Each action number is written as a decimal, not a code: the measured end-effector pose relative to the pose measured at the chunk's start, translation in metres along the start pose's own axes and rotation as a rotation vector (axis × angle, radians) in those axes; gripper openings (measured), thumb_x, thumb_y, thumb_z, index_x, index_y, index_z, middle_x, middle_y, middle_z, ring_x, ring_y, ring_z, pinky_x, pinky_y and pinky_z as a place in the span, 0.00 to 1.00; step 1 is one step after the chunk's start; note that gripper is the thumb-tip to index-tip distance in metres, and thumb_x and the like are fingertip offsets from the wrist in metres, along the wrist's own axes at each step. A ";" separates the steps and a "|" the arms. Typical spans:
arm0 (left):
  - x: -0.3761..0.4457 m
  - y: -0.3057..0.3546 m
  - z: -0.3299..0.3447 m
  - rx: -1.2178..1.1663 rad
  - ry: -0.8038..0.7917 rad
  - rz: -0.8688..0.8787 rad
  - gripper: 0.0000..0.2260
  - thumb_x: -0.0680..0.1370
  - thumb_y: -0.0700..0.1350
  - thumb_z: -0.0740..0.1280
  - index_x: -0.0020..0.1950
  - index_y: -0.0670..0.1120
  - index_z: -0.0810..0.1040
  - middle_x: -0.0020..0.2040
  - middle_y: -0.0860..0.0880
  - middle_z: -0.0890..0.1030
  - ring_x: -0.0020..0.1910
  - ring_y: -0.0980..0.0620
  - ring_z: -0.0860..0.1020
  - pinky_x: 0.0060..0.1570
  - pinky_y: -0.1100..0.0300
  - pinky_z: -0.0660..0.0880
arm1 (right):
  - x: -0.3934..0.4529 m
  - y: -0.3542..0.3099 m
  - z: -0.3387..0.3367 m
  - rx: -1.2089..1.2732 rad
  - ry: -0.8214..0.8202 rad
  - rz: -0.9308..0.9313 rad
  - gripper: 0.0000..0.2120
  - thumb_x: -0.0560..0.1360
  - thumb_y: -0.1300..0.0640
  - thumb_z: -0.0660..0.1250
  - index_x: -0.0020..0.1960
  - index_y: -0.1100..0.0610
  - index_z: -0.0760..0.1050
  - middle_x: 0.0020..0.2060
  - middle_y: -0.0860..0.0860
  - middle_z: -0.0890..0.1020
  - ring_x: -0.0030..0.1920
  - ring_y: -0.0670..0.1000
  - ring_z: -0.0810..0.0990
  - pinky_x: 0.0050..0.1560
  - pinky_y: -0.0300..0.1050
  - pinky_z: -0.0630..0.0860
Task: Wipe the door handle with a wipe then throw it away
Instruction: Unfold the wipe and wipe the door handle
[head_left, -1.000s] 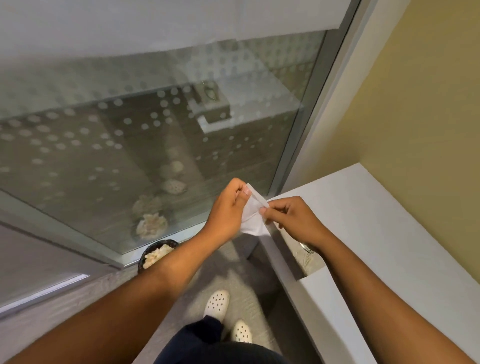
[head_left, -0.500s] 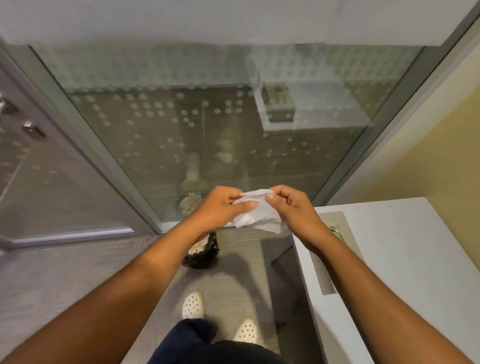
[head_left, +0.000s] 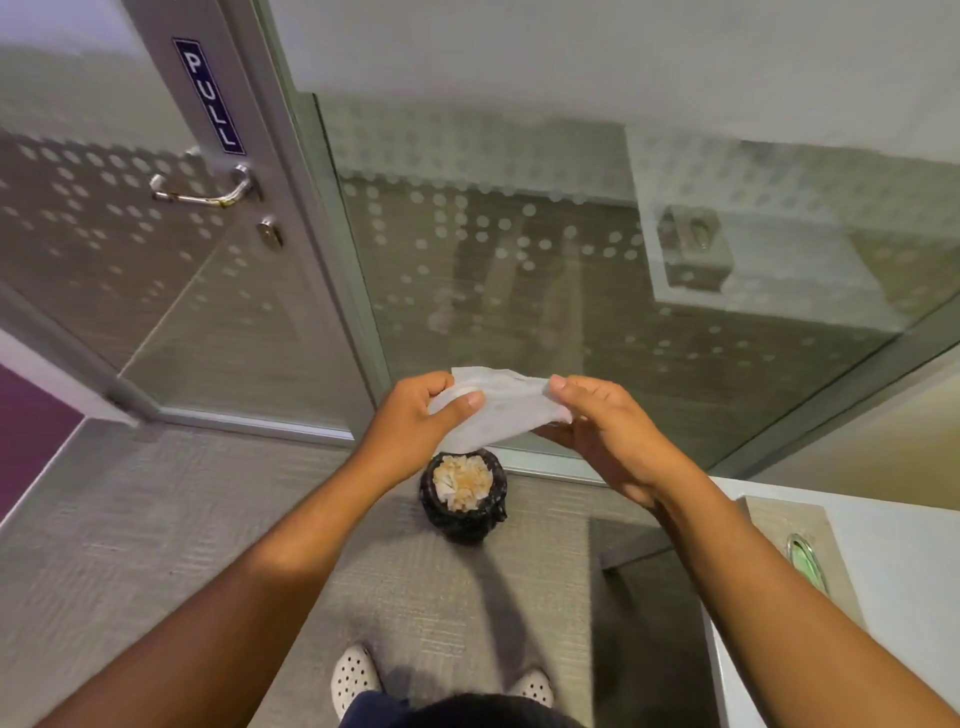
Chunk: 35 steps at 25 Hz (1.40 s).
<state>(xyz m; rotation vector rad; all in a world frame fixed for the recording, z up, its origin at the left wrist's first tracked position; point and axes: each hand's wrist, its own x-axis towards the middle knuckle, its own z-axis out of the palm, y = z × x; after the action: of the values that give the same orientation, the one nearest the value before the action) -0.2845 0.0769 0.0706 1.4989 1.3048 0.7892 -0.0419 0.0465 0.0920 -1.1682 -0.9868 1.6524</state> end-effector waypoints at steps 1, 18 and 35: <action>-0.001 -0.002 -0.011 -0.059 0.028 0.004 0.12 0.84 0.50 0.74 0.48 0.43 0.85 0.41 0.48 0.85 0.39 0.50 0.80 0.44 0.53 0.74 | 0.007 0.001 0.014 0.082 -0.001 0.018 0.20 0.83 0.52 0.66 0.63 0.68 0.78 0.50 0.61 0.86 0.50 0.56 0.85 0.61 0.52 0.83; 0.002 -0.052 -0.256 -0.406 0.044 -0.077 0.14 0.77 0.35 0.79 0.50 0.55 0.92 0.53 0.50 0.92 0.52 0.55 0.88 0.51 0.66 0.84 | 0.097 0.002 0.219 0.149 0.010 -0.115 0.18 0.72 0.71 0.73 0.58 0.57 0.81 0.54 0.58 0.85 0.51 0.54 0.84 0.48 0.43 0.84; 0.091 -0.049 -0.355 -0.113 0.226 0.027 0.09 0.82 0.35 0.75 0.48 0.50 0.88 0.52 0.56 0.88 0.48 0.65 0.85 0.53 0.70 0.78 | 0.235 -0.052 0.259 -0.390 -0.011 -0.267 0.03 0.78 0.66 0.72 0.46 0.60 0.83 0.38 0.50 0.85 0.37 0.44 0.80 0.40 0.34 0.76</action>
<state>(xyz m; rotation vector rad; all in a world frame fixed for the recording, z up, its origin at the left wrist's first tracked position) -0.6054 0.2505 0.1309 1.3701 1.3825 1.0573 -0.3252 0.2528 0.1387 -1.2128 -1.4501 1.2907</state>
